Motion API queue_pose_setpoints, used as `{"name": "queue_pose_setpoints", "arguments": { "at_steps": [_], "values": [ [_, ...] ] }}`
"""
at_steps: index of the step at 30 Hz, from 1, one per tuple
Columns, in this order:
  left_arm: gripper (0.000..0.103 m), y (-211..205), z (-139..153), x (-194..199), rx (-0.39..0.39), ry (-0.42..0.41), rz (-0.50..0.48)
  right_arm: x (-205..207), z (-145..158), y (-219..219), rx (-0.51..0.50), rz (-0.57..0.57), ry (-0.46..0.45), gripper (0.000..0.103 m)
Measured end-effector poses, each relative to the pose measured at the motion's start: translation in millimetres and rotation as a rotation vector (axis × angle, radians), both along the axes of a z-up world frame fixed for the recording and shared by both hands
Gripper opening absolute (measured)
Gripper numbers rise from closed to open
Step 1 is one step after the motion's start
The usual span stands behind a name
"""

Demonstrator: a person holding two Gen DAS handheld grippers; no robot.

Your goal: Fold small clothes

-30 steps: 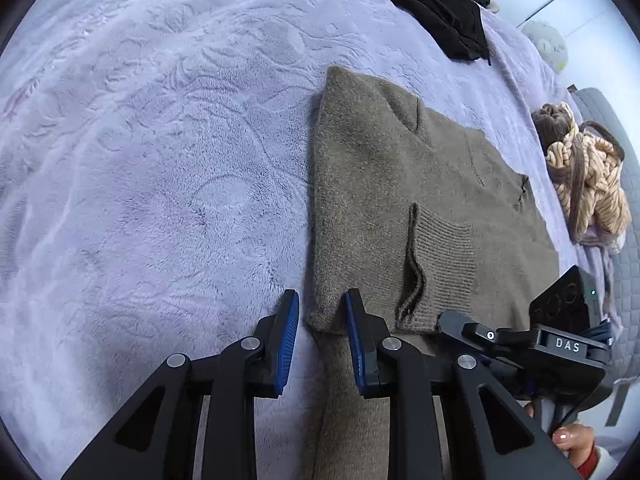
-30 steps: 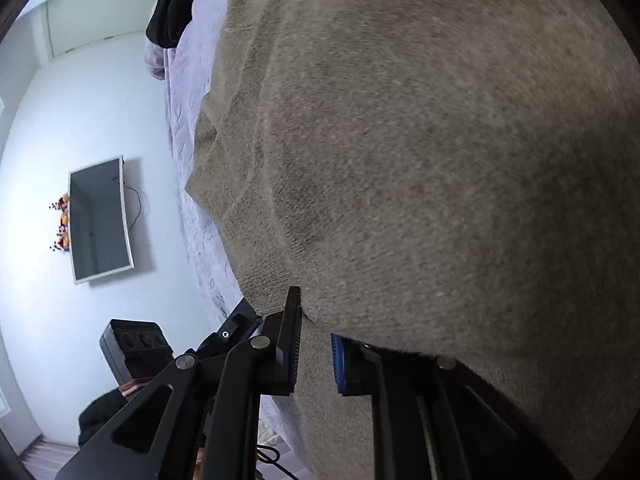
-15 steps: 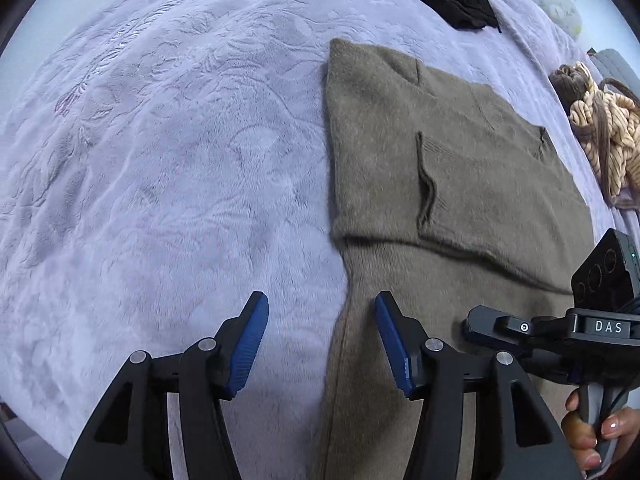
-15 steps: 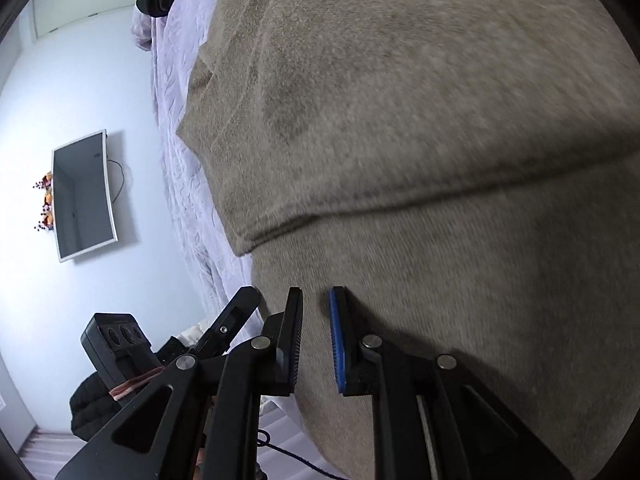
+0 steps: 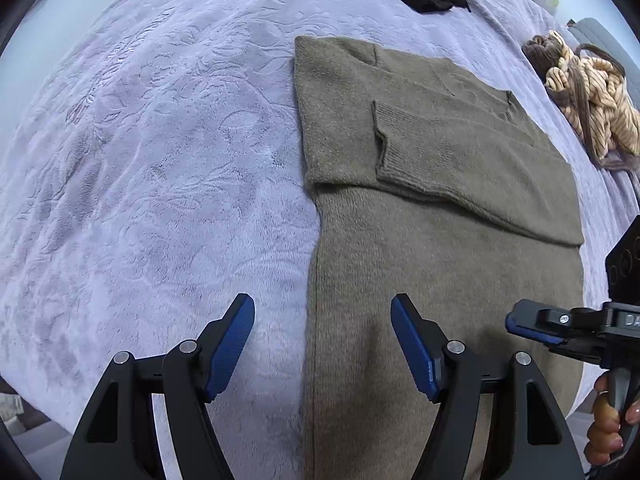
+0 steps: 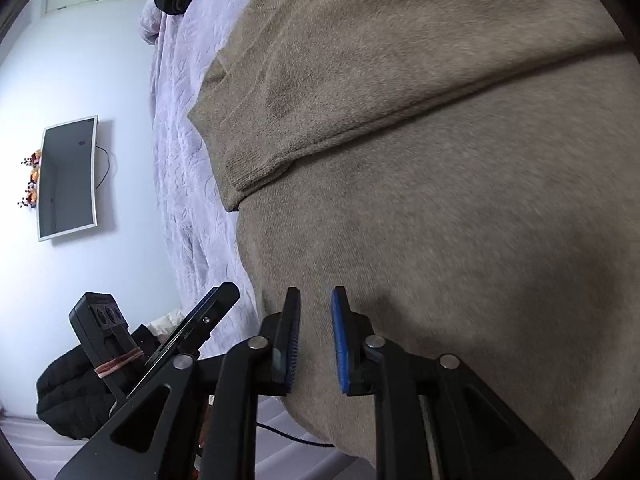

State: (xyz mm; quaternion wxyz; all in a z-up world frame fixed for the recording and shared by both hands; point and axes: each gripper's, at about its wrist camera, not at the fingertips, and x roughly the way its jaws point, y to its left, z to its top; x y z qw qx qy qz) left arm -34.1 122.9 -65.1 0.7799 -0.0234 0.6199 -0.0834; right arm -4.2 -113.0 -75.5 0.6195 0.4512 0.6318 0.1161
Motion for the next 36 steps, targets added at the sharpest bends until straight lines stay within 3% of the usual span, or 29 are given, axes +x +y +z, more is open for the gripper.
{"name": "queue_pose_setpoints", "arguments": {
  "at_steps": [2,4,5,6,14,17,21,29,36],
  "values": [
    [0.072,0,3,-7,-0.002,-0.004,-0.018,-8,8,2,-0.027,0.0,-0.011,0.053],
    [0.075,0,4,-13,0.003,-0.008,-0.042,-19,13,-2,-0.051,-0.002,-0.024,0.054],
    [0.09,0,4,-16,0.008,-0.009,-0.054,-28,15,-2,-0.064,-0.005,-0.028,0.054],
    [0.094,0,5,-20,0.01,-0.014,-0.065,-32,18,-2,-0.075,-0.009,-0.032,0.055],
    [0.094,5,1,-48,-0.011,0.03,-0.131,-77,30,-10,-0.178,-0.048,-0.066,0.056],
    [0.094,14,-6,-61,-0.026,0.069,-0.102,-89,43,-16,-0.265,-0.023,-0.116,0.071],
    [0.094,30,-19,-81,-0.028,0.12,-0.038,-102,50,-36,-0.321,0.014,-0.116,0.071],
    [0.094,34,-28,-135,-0.205,0.193,0.05,-148,39,-105,-0.328,0.08,-0.056,0.071],
    [0.094,0,-49,-176,-0.188,0.236,0.054,-213,21,-160,-0.317,0.11,0.003,0.071]
  ]
}}
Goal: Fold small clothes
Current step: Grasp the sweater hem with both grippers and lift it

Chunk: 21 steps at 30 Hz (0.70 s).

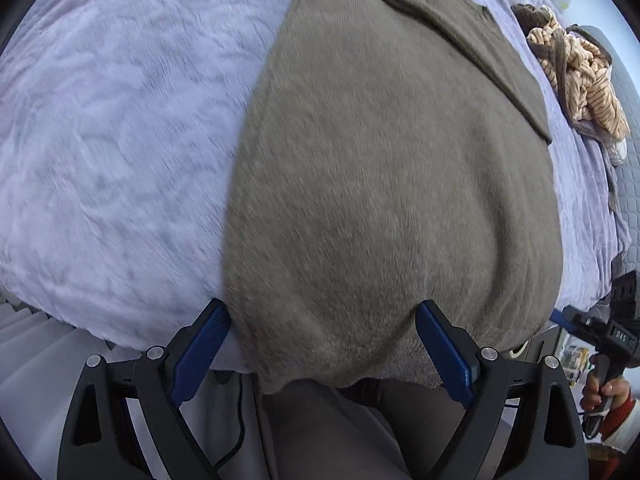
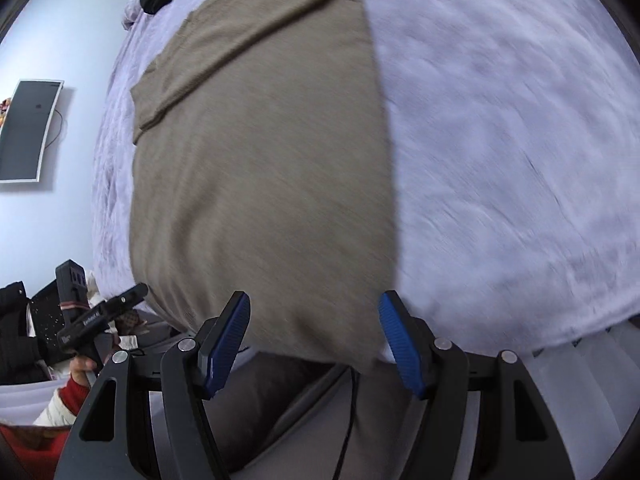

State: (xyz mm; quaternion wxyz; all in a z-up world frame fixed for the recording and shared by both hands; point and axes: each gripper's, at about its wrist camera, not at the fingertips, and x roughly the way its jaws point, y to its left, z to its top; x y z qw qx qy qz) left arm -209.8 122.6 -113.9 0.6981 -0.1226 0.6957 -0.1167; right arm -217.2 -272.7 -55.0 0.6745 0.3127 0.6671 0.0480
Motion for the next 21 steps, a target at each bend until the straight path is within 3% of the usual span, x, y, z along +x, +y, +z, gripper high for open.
{"name": "queue_pose_setpoints", "arguments": {
  "at_steps": [4,11,13,14,15,16,17,18,21],
  "values": [
    [0.094,-15,-7,-4,0.014,-0.005,-0.015,-23,-29,-7,0.071,-0.01,0.044,0.071],
    [0.093,-19,-18,-4,0.007,0.027,0.03,-22,-63,11,0.189,0.017,0.034,0.072],
    [0.08,-13,-15,-6,0.003,0.027,0.037,-22,-64,14,0.222,0.017,0.038,0.07],
    [0.069,-9,-13,-7,0.004,0.026,0.04,-22,-63,14,0.239,0.014,0.041,0.06],
    [0.061,-8,-11,-9,-0.009,0.02,0.039,-21,-60,16,0.251,0.007,0.043,0.04],
    [0.042,-4,-7,-11,-0.035,0.018,0.035,-21,-60,15,0.253,0.002,0.049,0.031],
    [0.023,0,-4,-13,-0.064,0.02,0.034,-22,-59,14,0.27,-0.008,0.05,0.014],
    [0.014,1,0,-14,-0.096,0.02,0.035,-22,-57,12,0.303,-0.024,0.036,0.012],
    [0.012,4,18,-19,-0.177,-0.001,0.067,-23,-42,7,0.383,-0.056,-0.026,0.012]
  ]
}}
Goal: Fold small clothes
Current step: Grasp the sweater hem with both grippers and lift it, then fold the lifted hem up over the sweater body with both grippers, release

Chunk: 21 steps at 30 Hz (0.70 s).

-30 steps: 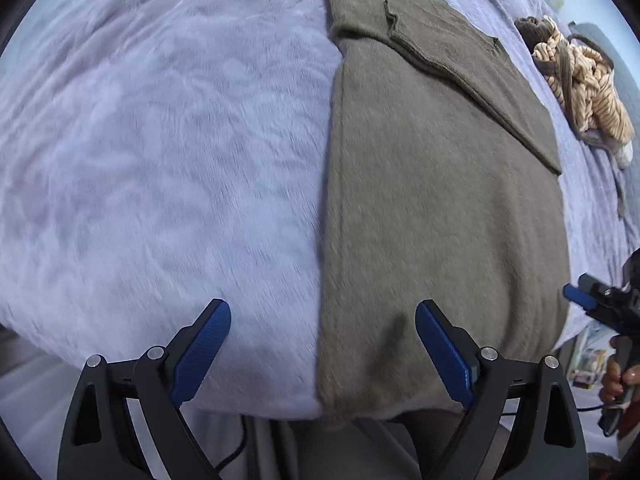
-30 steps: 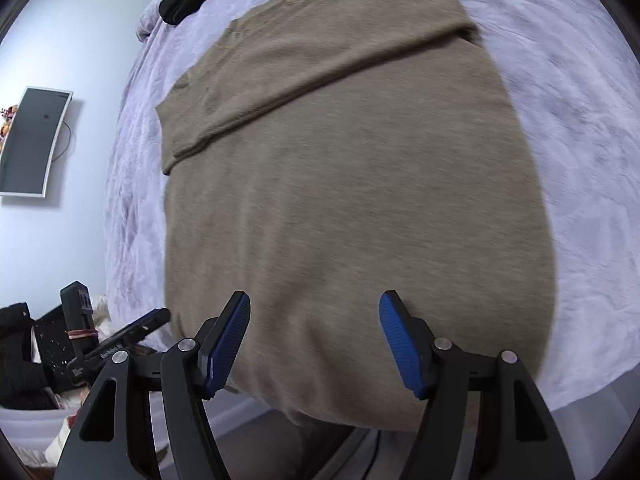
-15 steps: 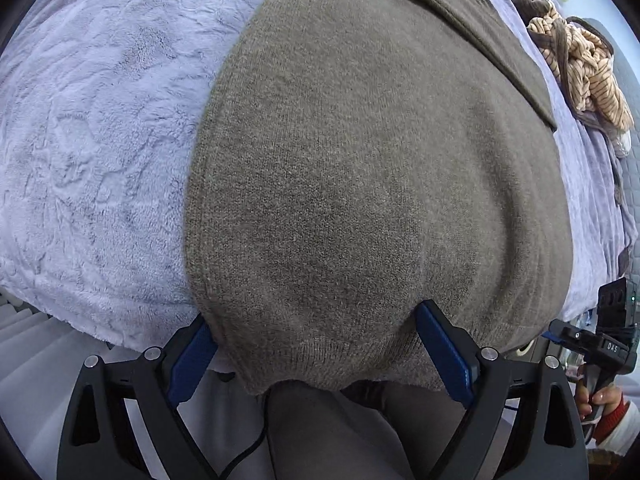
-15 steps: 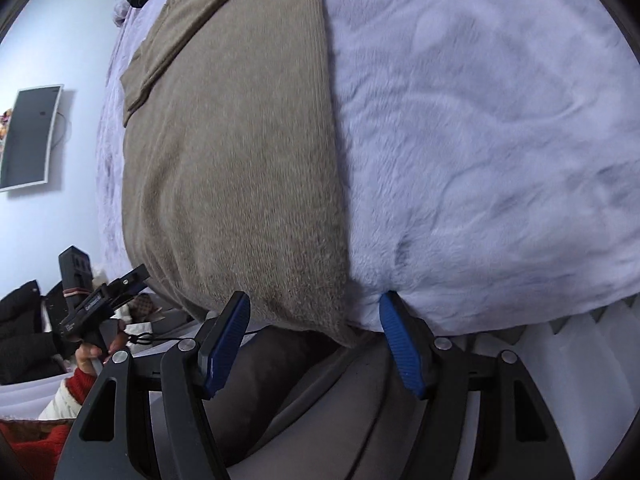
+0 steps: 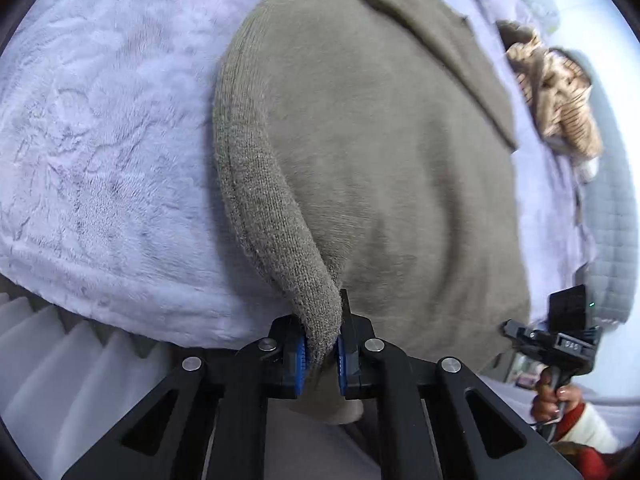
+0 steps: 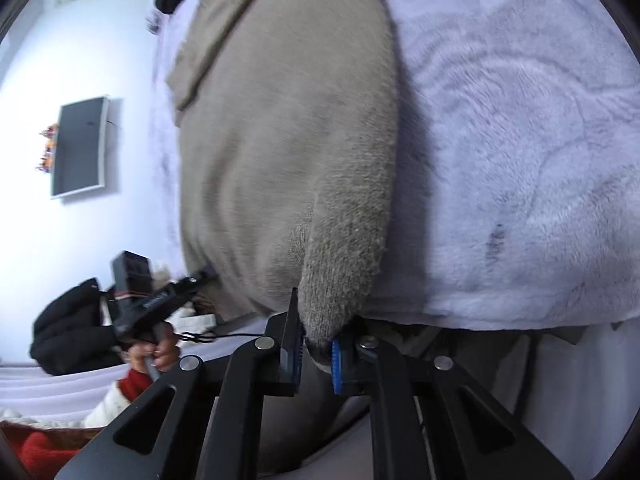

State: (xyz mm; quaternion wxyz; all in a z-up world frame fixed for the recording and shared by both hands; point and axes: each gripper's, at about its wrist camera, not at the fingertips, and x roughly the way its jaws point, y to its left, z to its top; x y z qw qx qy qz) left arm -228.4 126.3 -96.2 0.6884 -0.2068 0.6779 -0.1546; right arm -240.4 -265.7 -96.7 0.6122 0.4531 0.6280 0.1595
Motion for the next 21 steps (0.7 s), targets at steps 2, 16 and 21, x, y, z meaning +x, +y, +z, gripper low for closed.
{"name": "queue_pose_setpoints", "arguments": {
  "at_steps": [2,16,21],
  "values": [
    [0.012,2,12,-2,-0.051,-0.015,0.044,2,10,-3,0.049,-0.023,-0.029,0.012],
    [0.012,-13,98,75,-0.294,-0.231,0.169,54,79,-31,0.227,-0.119,-0.246,0.011],
    [0.012,-20,119,133,-0.345,-0.298,0.156,92,97,-47,0.295,-0.209,-0.323,0.011]
  ]
}}
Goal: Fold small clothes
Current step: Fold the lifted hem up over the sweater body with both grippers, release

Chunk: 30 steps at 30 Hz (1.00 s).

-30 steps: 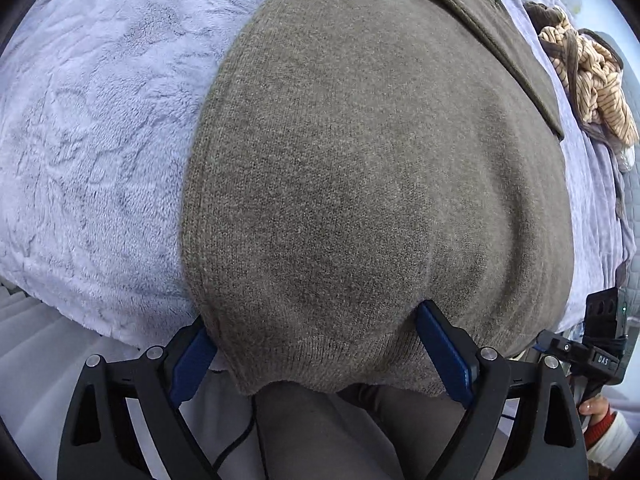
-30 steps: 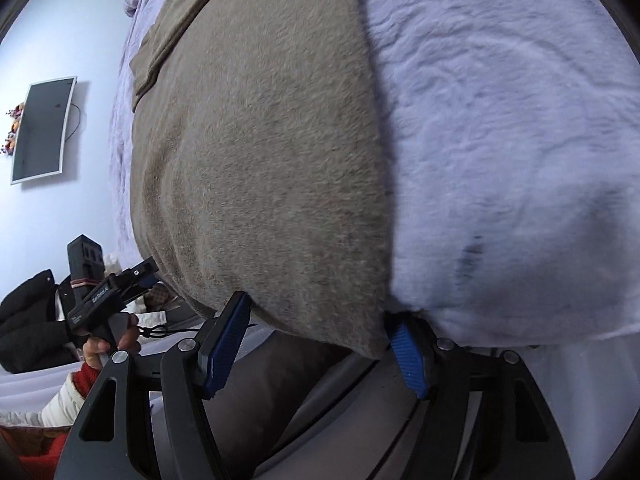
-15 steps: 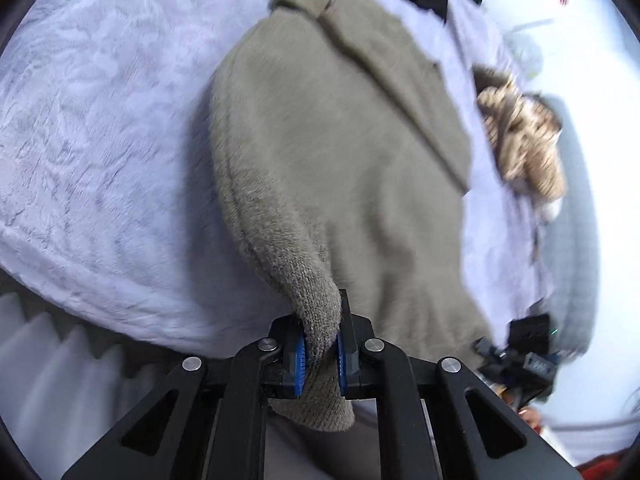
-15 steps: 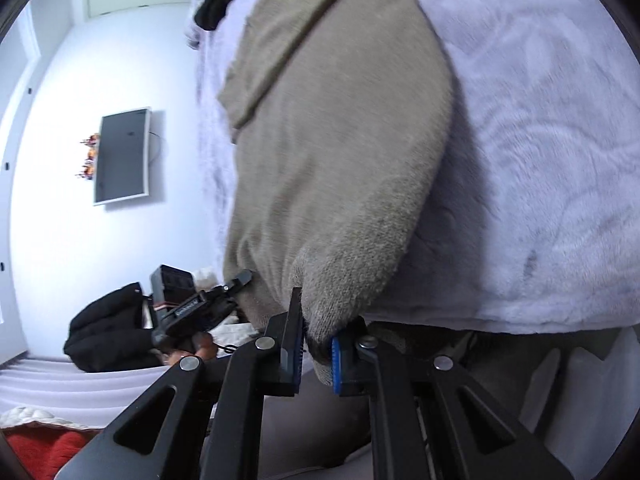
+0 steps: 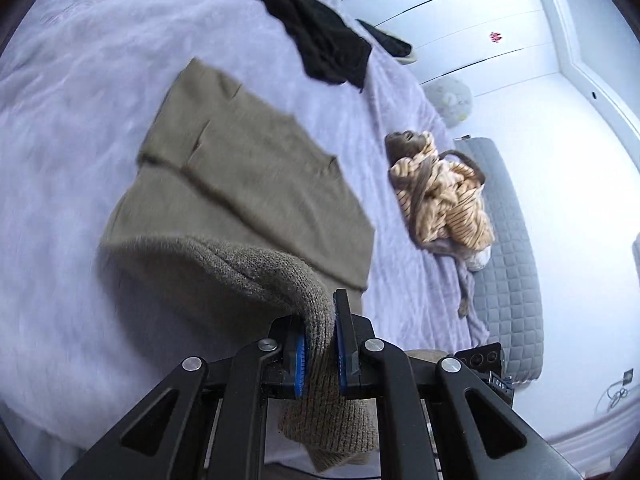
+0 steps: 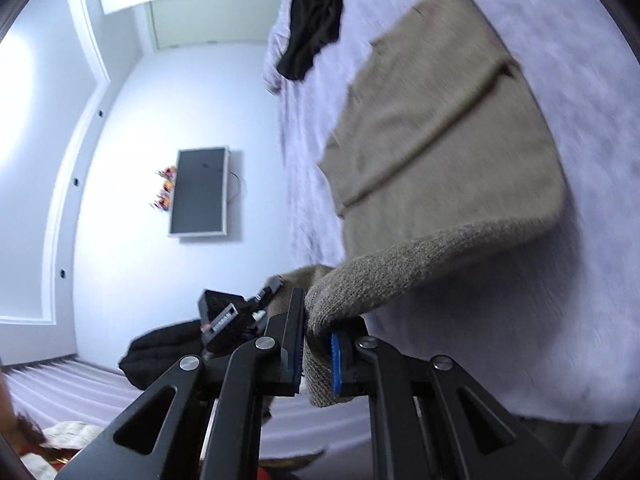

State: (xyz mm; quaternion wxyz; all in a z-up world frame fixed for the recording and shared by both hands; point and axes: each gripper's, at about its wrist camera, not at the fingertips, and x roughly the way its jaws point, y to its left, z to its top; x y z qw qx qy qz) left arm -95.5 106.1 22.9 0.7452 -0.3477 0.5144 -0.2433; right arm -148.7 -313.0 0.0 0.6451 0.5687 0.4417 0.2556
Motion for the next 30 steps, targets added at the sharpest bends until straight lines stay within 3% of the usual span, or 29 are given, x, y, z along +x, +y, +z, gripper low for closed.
{"name": "queue_pose_setpoints", "arguments": {
  "at_steps": [4,9,12,17,18,20,22,23,24,30],
  "values": [
    [0.012,3,8,60,-0.007,-0.042,-0.006,49,12,-16,0.037,-0.094,-0.047,0.011],
    [0.012,0,-10,145,0.066,-0.069,-0.047,124,9,-46,0.031,-0.212,-0.043,0.011],
    [0.012,-15,-44,190,0.197,-0.043,-0.094,166,-21,-57,-0.005,-0.265,0.034,0.011],
    [0.013,-27,-99,214,0.353,0.056,-0.126,210,-86,-47,-0.132,-0.248,0.214,0.014],
    [0.015,-27,-104,216,0.362,0.078,-0.132,214,-94,-45,-0.143,-0.253,0.245,0.015],
    [0.046,-21,-103,214,0.376,0.084,-0.131,216,-105,-44,-0.159,-0.275,0.309,0.016],
    [0.051,-13,-93,210,0.379,0.062,-0.127,212,-103,-47,-0.163,-0.285,0.332,0.029],
    [0.051,-9,-89,209,0.372,0.061,-0.133,209,-99,-46,-0.181,-0.278,0.338,0.054],
    [0.051,-3,-85,207,0.357,0.065,-0.132,205,-93,-46,-0.198,-0.27,0.332,0.069],
    [0.051,12,-85,192,0.211,0.144,-0.166,174,-69,-46,-0.197,-0.238,0.27,0.069]
  ]
}}
